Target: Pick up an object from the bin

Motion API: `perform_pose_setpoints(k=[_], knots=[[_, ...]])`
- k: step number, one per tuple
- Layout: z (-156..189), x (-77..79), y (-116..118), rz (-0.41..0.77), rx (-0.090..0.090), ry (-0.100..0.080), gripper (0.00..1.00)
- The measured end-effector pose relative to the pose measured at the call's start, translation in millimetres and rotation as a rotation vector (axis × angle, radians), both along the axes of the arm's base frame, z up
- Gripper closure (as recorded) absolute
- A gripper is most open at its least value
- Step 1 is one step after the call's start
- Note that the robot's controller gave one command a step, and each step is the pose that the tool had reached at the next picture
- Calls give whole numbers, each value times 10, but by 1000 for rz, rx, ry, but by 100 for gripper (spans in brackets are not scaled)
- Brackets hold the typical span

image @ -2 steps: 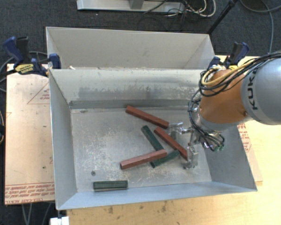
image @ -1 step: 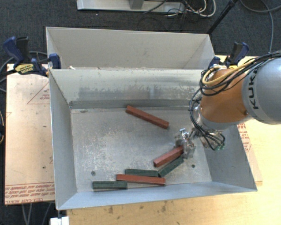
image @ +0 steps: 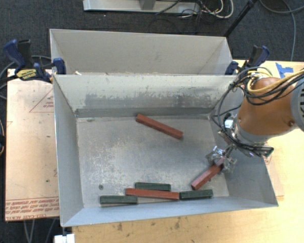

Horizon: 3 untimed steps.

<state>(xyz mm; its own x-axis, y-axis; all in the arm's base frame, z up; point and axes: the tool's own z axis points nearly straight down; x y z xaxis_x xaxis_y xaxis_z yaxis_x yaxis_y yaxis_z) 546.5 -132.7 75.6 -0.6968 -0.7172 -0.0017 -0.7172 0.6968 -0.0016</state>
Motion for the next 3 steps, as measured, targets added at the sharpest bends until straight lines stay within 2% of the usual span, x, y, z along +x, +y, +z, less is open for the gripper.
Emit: perform_pose_setpoints(k=[1,2,3], knots=[[2,9,44,1,6,-1,0],[0,3,22,2,3,0,100],[1,9,42,1,7,-1,0]])
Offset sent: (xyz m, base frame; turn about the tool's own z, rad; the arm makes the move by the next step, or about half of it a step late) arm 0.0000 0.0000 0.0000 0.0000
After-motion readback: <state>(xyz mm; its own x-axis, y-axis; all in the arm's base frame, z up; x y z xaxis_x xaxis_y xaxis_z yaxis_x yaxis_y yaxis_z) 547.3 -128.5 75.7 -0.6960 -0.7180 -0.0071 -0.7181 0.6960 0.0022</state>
